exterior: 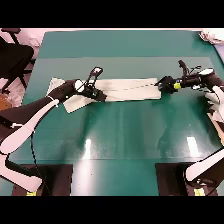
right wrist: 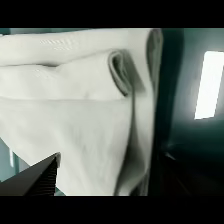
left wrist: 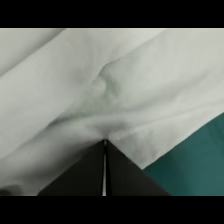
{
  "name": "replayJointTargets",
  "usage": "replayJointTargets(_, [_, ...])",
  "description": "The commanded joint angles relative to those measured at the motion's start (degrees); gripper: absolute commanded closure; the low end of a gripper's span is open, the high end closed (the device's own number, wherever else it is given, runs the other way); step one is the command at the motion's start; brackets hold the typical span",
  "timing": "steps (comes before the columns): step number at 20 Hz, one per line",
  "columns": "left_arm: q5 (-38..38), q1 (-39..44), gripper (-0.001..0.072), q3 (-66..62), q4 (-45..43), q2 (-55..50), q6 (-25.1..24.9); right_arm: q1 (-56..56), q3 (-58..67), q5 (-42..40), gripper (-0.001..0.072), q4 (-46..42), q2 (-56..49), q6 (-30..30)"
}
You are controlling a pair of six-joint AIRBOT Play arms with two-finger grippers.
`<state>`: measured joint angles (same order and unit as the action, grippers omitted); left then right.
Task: Fold the shirts.
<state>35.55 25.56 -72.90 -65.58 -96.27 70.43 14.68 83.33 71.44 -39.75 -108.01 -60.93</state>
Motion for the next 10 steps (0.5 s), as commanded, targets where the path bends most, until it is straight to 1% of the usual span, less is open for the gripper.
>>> replayJointTargets(1, [-0.04,0.04,0.0681,-0.07,-0.20,-0.22,0.07,-2.32,-0.15,-0.92,0.0009,-0.48,-1.64,0.02])
replayJointTargets(2, [0.00,0.04,0.0681,-0.07,-0.20,-0.22,0.07,-2.80,-0.13,-1.62,0.0023,-0.31,-1.62,0.00])
replayJointTargets(4, [0.02,0.04,0.0681,-0.07,-0.20,-0.22,0.07,-2.86,-0.11,-2.93,0.0105,-0.22,-1.51,-0.13])
replayJointTargets(5, [0.00,0.04,0.0681,-0.07,-0.20,-0.22,0.07,-2.86,-0.09,-3.04,0.0266,-0.13,-1.44,-0.26])
replayJointTargets(6, [-0.02,0.04,0.0681,-0.07,-0.20,-0.22,0.04,-2.86,-0.09,-3.02,0.0580,0.61,-1.40,-0.07])
replayJointTargets(7, [-0.04,0.07,0.0681,-0.07,-0.17,-0.22,0.04,-2.84,-0.09,-3.06,0.0691,2.01,-1.33,0.02])
replayJointTargets(10, [0.07,0.04,0.0680,-0.07,-0.07,-0.22,0.04,-2.12,-0.11,-2.95,0.0692,6.86,0.46,1.88])
